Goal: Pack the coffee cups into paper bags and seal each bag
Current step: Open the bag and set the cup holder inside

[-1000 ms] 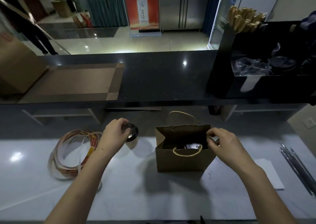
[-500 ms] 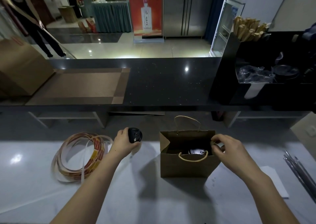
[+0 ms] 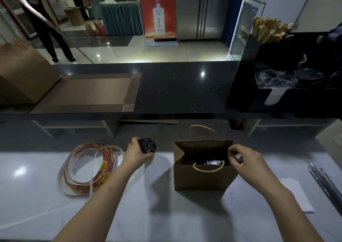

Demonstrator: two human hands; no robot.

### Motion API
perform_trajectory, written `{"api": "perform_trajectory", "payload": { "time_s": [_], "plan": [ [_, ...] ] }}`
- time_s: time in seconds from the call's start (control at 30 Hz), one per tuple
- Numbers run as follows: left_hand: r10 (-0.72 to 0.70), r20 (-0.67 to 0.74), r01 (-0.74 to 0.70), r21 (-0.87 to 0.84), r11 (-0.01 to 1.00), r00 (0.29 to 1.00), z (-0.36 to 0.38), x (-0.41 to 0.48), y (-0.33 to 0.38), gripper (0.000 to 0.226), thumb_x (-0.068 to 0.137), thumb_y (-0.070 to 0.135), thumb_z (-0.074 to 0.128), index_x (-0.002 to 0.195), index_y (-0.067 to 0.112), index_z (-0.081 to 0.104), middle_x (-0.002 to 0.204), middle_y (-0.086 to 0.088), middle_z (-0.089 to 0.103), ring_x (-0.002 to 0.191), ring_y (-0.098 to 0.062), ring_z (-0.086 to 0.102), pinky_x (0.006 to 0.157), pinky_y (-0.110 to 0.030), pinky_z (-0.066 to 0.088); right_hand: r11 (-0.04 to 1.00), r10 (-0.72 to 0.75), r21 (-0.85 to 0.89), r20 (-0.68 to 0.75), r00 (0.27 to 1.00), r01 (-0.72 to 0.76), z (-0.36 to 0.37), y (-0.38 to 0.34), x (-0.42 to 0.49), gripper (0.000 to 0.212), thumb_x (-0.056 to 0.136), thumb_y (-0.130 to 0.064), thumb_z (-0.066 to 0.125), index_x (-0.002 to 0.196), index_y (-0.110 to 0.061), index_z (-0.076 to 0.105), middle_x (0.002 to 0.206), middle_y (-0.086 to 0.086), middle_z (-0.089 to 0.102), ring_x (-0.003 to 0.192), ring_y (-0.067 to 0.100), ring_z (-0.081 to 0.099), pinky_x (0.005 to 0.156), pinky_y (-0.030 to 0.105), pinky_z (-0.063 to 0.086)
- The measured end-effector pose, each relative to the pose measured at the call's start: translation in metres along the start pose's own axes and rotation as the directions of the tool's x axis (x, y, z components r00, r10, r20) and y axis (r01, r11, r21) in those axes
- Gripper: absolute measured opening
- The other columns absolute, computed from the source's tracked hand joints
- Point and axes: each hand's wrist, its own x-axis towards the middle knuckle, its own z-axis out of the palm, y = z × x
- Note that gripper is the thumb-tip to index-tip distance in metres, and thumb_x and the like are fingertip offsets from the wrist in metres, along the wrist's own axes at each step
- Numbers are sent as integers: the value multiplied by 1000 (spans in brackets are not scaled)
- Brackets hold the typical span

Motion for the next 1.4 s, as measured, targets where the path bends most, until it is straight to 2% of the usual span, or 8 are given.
{"api": "perform_trajectory", "payload": {
  "time_s": [0.17, 0.43, 0.53, 0.63, 0.87, 1.03, 1.17, 1.4],
  "plan": [
    [93, -75, -98, -75, 992, 993, -10, -21, 21, 85, 76, 43, 88, 141, 23, 36, 135, -5, 50, 117, -22, 55, 95, -35, 52, 1000, 3, 0, 1, 1000, -3, 0, 0, -1, 23, 101, -21, 66, 122, -28, 64, 113, -8, 65, 87, 8, 66, 80, 31, 59],
    [321, -256, -374, -193, 907, 912, -58, -86, 63, 82, 86, 33, 82, 152, 23, 36, 144, 2, 47, 128, -13, 46, 101, -29, 50, 1000, 13, 0, 11, 1000, -13, 2, -3, -1, 25, 101, -21, 66, 125, -27, 63, 115, -6, 65, 88, 9, 66, 81, 29, 58],
    [390, -277, -447, -184, 875, 878, -70, -102, 76, 82, 81, 46, 76, 151, 23, 39, 140, 3, 49, 124, -12, 48, 96, -23, 48, 1000, 12, 3, 9, 1000, -12, 2, -3, -2, 25, 101, -21, 66, 126, -26, 64, 115, -7, 65, 88, 9, 66, 82, 30, 58],
    [457, -261, -510, -199, 837, 851, -75, -115, 87, 85, 74, 56, 65, 150, 27, 38, 137, 9, 48, 122, -7, 49, 94, -17, 47, 1000, 12, 9, 12, 1000, -13, 0, -3, -2, 25, 101, -21, 66, 125, -25, 64, 115, -7, 65, 88, 9, 66, 81, 29, 58],
    [545, -211, -583, -218, 783, 811, -60, -123, 106, 83, 76, 54, 68, 149, 35, 34, 137, 18, 43, 127, 5, 45, 94, -9, 47, 1000, 9, -2, 18, 1000, -9, -2, -5, -2, 27, 101, -20, 67, 127, -25, 64, 117, -8, 66, 90, 10, 65, 81, 26, 55],
    [578, -147, -596, -211, 775, 803, -47, -120, 112, 82, 79, 51, 73, 149, 37, 34, 135, 23, 44, 127, 8, 44, 98, -14, 48, 1000, 15, -18, 33, 999, -15, -3, -6, 0, 32, 99, -21, 69, 131, -25, 64, 118, -8, 66, 90, 10, 66, 84, 31, 58],
    [583, -134, -598, -207, 774, 801, -42, -116, 121, 83, 78, 51, 73, 150, 34, 34, 134, 22, 44, 125, 12, 43, 97, -7, 43, 999, 24, -43, 68, 997, -21, -6, -4, 2, 44, 95, -27, 74, 136, -30, 60, 123, -11, 64, 88, 8, 66, 83, 34, 60],
    [615, -56, -615, -164, 771, 786, -34, -111, 130, 85, 80, 52, 76, 151, 35, 32, 136, 20, 44, 123, 13, 43, 99, -9, 41, 988, 32, -155, 103, 994, -16, -12, -6, 3, 59, 91, -37, 78, 144, -35, 52, 134, -14, 61, 92, 6, 63, 75, 25, 53]
  ]
}}
